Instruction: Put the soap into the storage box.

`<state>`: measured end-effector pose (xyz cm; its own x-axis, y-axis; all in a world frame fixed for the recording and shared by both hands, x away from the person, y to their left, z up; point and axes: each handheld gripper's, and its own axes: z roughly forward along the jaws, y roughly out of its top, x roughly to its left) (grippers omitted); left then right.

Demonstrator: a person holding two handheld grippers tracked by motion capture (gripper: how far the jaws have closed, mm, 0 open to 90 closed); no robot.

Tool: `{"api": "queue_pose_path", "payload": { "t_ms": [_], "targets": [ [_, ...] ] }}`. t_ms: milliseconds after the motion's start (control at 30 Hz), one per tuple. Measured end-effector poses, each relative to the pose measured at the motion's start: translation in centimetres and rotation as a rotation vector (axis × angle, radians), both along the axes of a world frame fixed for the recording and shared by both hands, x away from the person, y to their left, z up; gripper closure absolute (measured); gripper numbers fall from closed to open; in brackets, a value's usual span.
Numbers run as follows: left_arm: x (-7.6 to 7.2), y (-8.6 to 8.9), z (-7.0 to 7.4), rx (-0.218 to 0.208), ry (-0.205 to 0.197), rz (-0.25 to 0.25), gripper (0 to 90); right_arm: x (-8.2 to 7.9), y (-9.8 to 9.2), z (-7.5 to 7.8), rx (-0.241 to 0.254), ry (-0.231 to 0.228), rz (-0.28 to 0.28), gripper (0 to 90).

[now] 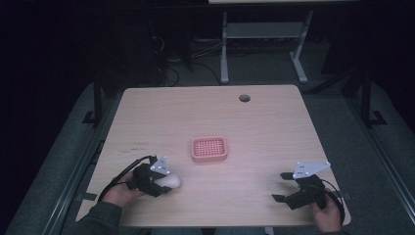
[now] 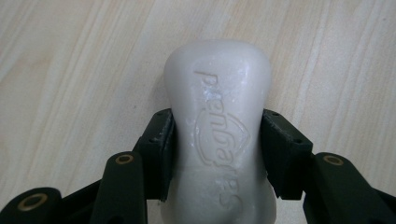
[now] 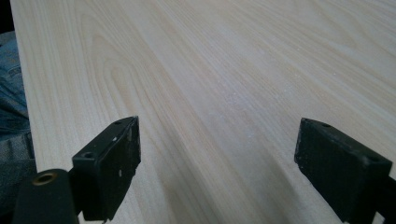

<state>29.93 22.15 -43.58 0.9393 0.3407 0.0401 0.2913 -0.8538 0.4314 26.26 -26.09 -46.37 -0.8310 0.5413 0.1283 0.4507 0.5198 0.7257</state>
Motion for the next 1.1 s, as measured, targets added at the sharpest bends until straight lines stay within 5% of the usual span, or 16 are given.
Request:
{"api": "queue_pose_path", "payload": {
  "t_ms": [1100],
  "targets": [
    [2.8, -2.4, 2.1, 0.001, 0.038, -0.067, 49.1, 0.0, -0.5, -0.2, 0.023, 0.003, -0.012, 14.2]
  ]
}}
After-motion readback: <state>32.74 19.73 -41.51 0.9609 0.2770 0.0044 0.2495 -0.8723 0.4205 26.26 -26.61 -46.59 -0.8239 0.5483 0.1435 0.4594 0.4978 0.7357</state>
